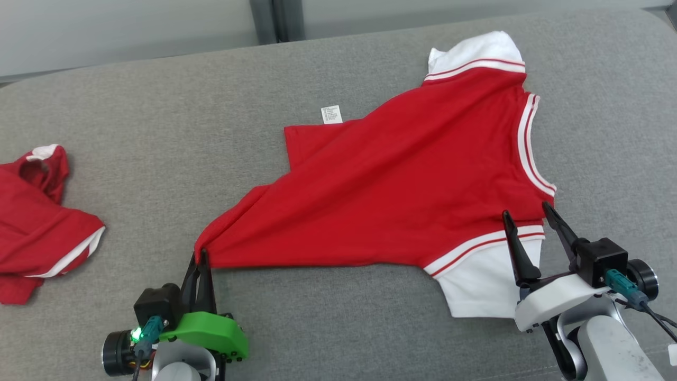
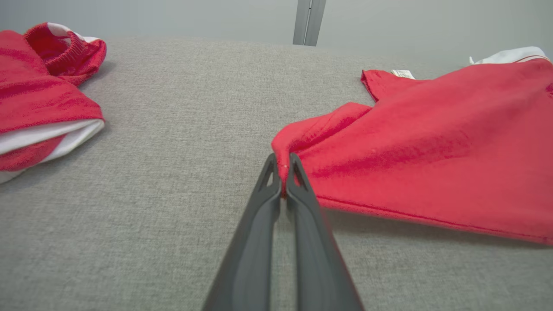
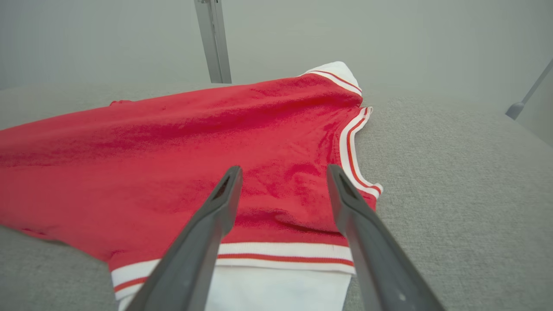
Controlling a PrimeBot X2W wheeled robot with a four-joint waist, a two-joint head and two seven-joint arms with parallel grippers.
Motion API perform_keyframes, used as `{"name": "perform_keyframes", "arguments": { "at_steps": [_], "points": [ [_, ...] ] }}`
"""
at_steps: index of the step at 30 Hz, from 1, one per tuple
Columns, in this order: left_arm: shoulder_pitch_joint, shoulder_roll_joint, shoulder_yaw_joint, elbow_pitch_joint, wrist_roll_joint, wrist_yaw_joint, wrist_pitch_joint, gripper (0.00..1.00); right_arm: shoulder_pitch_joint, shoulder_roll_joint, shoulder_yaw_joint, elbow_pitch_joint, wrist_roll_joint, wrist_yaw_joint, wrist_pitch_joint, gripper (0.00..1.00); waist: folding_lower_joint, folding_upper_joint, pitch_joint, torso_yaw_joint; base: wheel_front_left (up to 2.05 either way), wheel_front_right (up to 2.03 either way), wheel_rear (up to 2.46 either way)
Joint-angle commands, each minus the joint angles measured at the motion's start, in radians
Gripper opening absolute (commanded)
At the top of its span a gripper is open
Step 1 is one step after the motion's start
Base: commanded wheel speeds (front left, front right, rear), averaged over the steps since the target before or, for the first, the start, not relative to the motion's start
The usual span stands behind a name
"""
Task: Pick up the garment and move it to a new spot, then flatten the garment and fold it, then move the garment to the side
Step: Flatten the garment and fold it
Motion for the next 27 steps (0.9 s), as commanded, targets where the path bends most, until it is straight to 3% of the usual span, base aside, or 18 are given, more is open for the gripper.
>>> {"name": "perform_keyframes", "arguments": {
  "at_steps": [1,6,7,8,9,27],
  "points": [
    [0.02,0.006,0.016,0.001,0.014,0.005,0.001,0.0,0.014,0.007,0.001,0.003,-0.007,-0.001,-0.003,1.0,0.0,0.0,-0.053,0.05,0.0,0.0,0.0],
    [0.06,0.006,0.048,0.013,0.014,0.009,0.001,0.0,0.025,0.034,0.013,0.012,-0.012,-0.001,-0.003,1.0,0.0,0.0,-0.083,0.052,0.0,0.0,0.0],
    [0.065,0.006,0.052,0.015,0.014,0.006,0.001,0.34,0.027,0.038,0.015,0.011,-0.014,-0.001,-0.003,1.0,0.0,0.0,-0.088,0.05,0.0,0.0,0.0],
    [0.071,0.006,0.055,0.016,0.018,0.006,0.001,0.9,0.029,0.041,0.015,0.011,-0.014,-0.001,-0.003,1.0,0.0,0.0,-0.095,0.048,0.0,0.0,0.0],
    [0.078,0.006,0.057,0.015,0.027,0.01,0.001,1.0,0.033,0.045,0.015,0.008,-0.016,-0.001,-0.003,1.0,0.0,0.0,-0.103,0.046,0.0,0.0,0.0],
    [0.131,0.005,0.066,-0.045,0.095,0.038,0.001,1.0,0.093,0.105,0.003,-0.007,-0.039,-0.001,-0.003,1.0,0.0,0.0,-0.156,-0.004,0.0,0.0,0.0]
  ]
}}
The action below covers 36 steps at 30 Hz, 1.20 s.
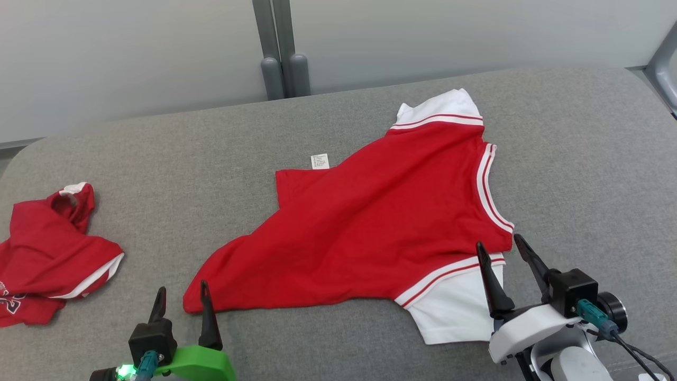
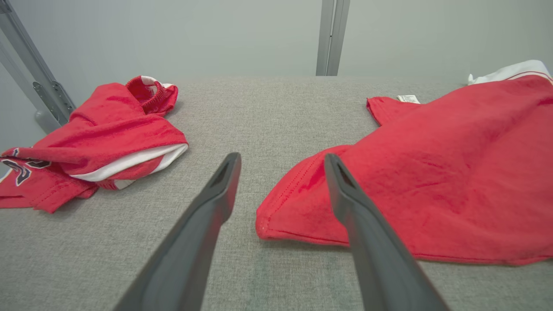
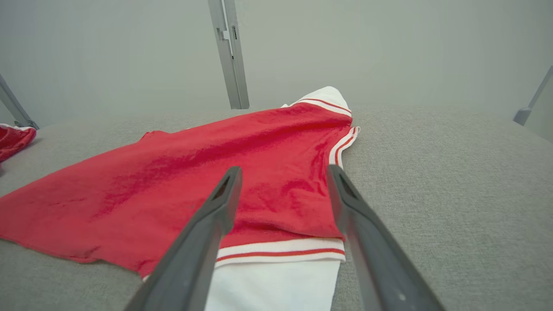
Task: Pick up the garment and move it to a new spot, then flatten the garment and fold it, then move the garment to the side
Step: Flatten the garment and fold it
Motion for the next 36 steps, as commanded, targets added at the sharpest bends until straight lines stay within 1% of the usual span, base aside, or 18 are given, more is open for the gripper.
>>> {"name": "perform_keyframes", "arguments": {
  "at_steps": [1,10,17,28,29,30,31,32,33,34,36],
  "points": [
    [0.008,0.005,-0.001,0.0,0.0,0.002,0.001,1.0,0.012,0.0,-0.002,0.012,-0.004,-0.001,-0.003,1.0,0.0,0.0,0.007,-0.001,0.0,0.0,0.0],
    [-0.006,0.005,-0.019,0.009,-0.008,-0.005,0.001,1.0,0.072,-0.024,-0.017,0.142,0.0,-0.001,-0.003,1.0,0.0,0.0,0.037,0.012,0.0,0.0,0.0],
    [0.001,0.005,-0.012,0.016,-0.004,-0.008,0.001,1.0,0.121,-0.027,-0.013,0.186,0.002,-0.001,-0.003,1.0,0.0,0.0,0.043,0.01,0.0,0.0,0.0],
    [-0.013,0.005,-0.027,0.023,-0.011,-0.011,0.001,1.0,0.098,-0.038,0.03,0.271,0.032,-0.001,-0.002,1.0,0.0,0.0,0.047,0.015,0.0,0.0,0.0],
    [-0.011,0.005,-0.027,0.023,-0.01,-0.011,0.001,1.0,0.095,-0.037,0.03,0.275,0.036,-0.001,-0.002,0.95,0.0,0.0,0.048,0.015,0.0,0.0,0.0],
    [-0.009,0.005,-0.025,0.022,-0.009,-0.012,0.001,1.0,0.09,-0.036,0.03,0.279,0.039,-0.001,-0.001,0.75,0.0,0.0,0.048,0.014,0.0,0.0,0.0],
    [-0.009,0.005,-0.024,0.023,-0.009,-0.012,0.001,1.0,0.086,-0.034,0.029,0.281,0.04,-0.001,-0.001,0.58,0.0,0.0,0.049,0.014,0.0,0.0,0.0],
    [-0.009,0.005,-0.023,0.022,-0.009,-0.011,0.001,1.0,0.082,-0.032,0.028,0.283,0.046,-0.001,-0.001,0.44,0.0,0.0,0.051,0.013,0.0,0.0,0.0],
    [-0.009,0.005,-0.022,0.023,-0.008,-0.011,0.001,1.0,0.079,-0.031,0.029,0.283,0.048,-0.001,-0.001,0.04,0.0,0.0,0.052,0.013,0.0,0.0,0.0],
    [-0.009,0.005,-0.021,0.023,-0.009,-0.01,0.001,1.0,0.077,-0.031,0.03,0.281,0.053,-0.001,-0.001,0.0,0.0,0.0,0.054,0.012,0.0,0.0,0.0],
    [-0.011,0.005,-0.019,0.023,-0.011,-0.009,0.001,1.0,0.071,-0.035,0.023,0.271,0.062,-0.002,-0.001,0.0,0.0,0.0,0.057,0.008,0.0,0.0,0.0]
  ]
}}
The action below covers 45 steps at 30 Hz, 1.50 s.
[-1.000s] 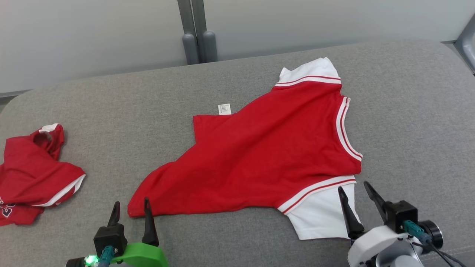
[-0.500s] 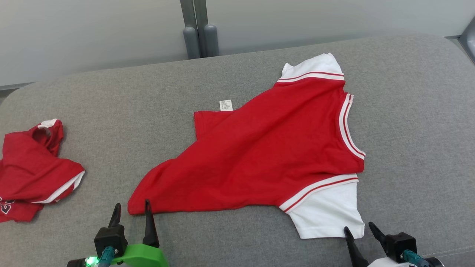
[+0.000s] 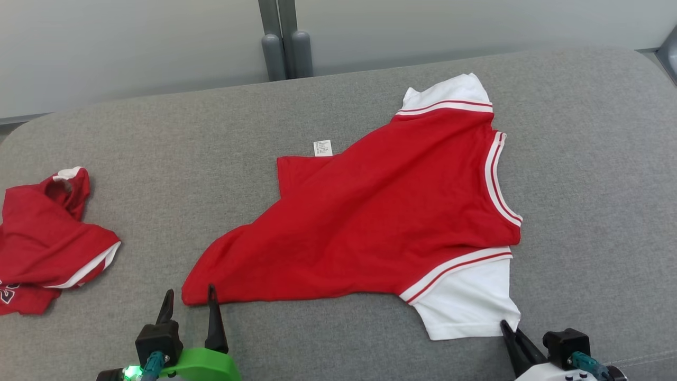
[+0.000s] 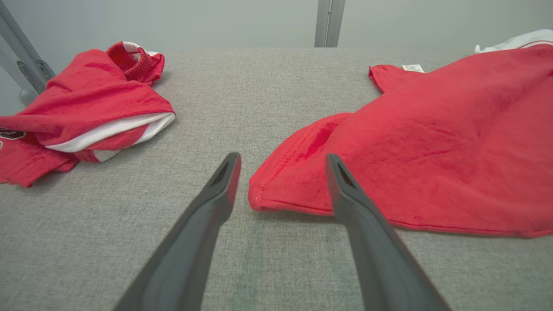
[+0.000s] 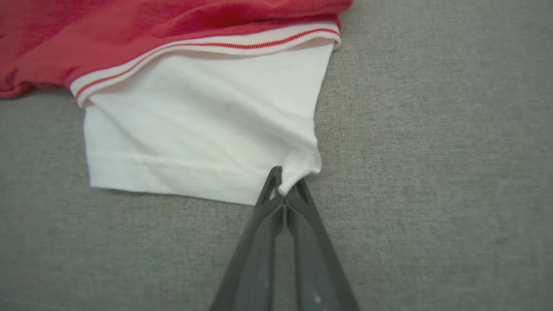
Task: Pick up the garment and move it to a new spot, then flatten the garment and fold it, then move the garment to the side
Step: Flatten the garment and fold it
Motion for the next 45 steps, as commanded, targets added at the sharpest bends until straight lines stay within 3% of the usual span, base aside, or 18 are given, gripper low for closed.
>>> {"name": "perform_keyframes", "arguments": {
  "at_steps": [1,12,19,33,38,40,45],
  "points": [
    [-0.008,0.005,0.002,0.001,-0.006,0.002,0.001,1.0,-0.008,-0.011,-0.012,-0.009,0.009,-0.002,0.002,0.0,0.0,0.0,0.003,-0.004,0.0,0.0,0.0],
    [-0.011,0.005,-0.007,0.051,-0.054,0.002,0.001,1.0,0.027,-0.069,-0.104,-0.081,0.023,-0.002,0.001,0.0,0.0,0.0,0.027,-0.051,0.0,0.0,0.0],
    [0.0,0.005,-0.053,0.087,-0.09,-0.015,0.001,1.0,0.009,-0.068,-0.106,-0.116,0.033,-0.002,0.001,0.0,0.0,0.0,0.037,-0.073,0.0,0.0,0.0],
    [0.047,0.005,-0.092,0.094,-0.134,-0.001,0.001,1.0,0.001,-0.059,-0.13,-0.144,0.027,-0.002,0.001,0.0,0.0,0.0,0.022,-0.045,0.0,0.0,0.0],
    [0.039,0.005,-0.112,0.118,-0.151,-0.026,0.001,1.0,-0.004,-0.056,-0.129,-0.16,0.033,-0.002,0.001,0.0,0.0,0.0,0.02,-0.043,0.0,0.0,0.0],
    [0.03,0.005,-0.127,0.139,-0.15,-0.034,0.001,0.0,-0.01,-0.056,-0.128,-0.168,0.036,-0.002,0.001,0.0,0.0,0.0,0.02,-0.045,0.0,0.0,0.0],
    [0.01,0.005,-0.123,0.136,-0.141,-0.037,0.001,0.0,-0.024,-0.051,-0.125,-0.199,0.05,-0.002,0.001,0.0,0.0,0.0,0.02,-0.048,0.0,0.0,0.0]
  ]
}}
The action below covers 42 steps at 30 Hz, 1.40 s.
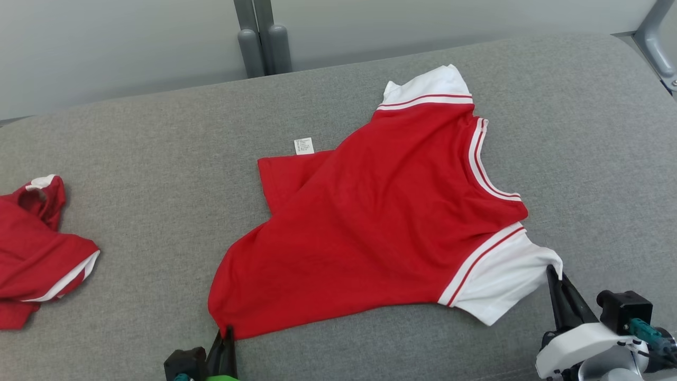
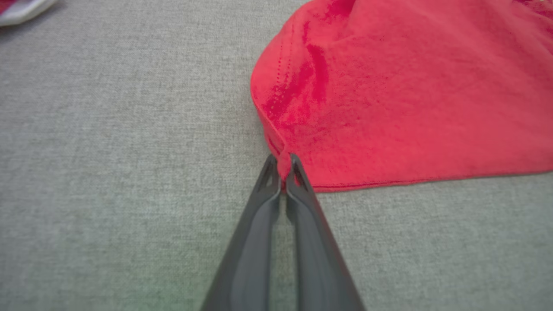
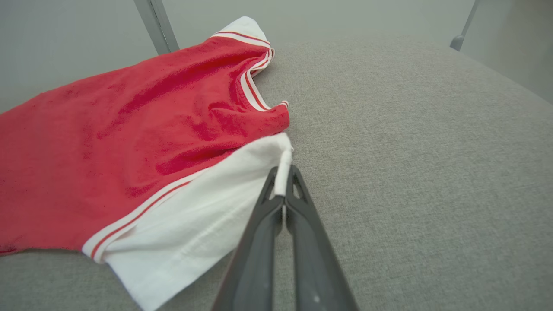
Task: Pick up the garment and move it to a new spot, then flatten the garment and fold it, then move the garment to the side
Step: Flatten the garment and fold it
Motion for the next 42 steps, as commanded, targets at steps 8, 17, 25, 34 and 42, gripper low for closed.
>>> {"name": "perform_keyframes", "arguments": {
  "at_steps": [8,17,25,34,42],
  "points": [
    [-0.064,0.005,0.089,-0.166,0.038,-0.031,0.001,0.0,-0.083,0.007,0.001,-0.163,0.069,-0.001,-0.001,0.0,0.0,0.0,-0.023,-0.005,0.0,0.0,0.0],
    [-0.252,0.01,0.237,-0.372,0.167,-0.111,0.001,0.0,-0.314,-0.049,0.019,-0.256,0.207,-0.001,-0.001,0.0,0.0,0.0,-0.078,-0.016,0.0,0.0,0.0],
    [-0.497,0.099,0.293,-0.381,0.266,-0.179,0.001,0.0,-0.558,-0.138,0.037,-0.283,0.231,-0.001,-0.001,0.0,0.0,0.0,-0.107,-0.02,0.0,0.0,0.0],
    [-0.678,0.164,0.304,-0.327,0.309,-0.189,0.001,0.0,-0.771,-0.208,0.096,-0.218,0.24,-0.002,0.0,0.0,0.0,0.0,-0.108,-0.023,0.0,0.0,0.0],
    [-0.789,0.164,0.282,-0.235,0.323,-0.175,0.001,0.0,-0.908,-0.237,0.129,-0.111,0.241,-0.002,0.0,0.0,0.0,0.0,0.064,-0.018,0.0,0.0,0.0]
  ]
}}
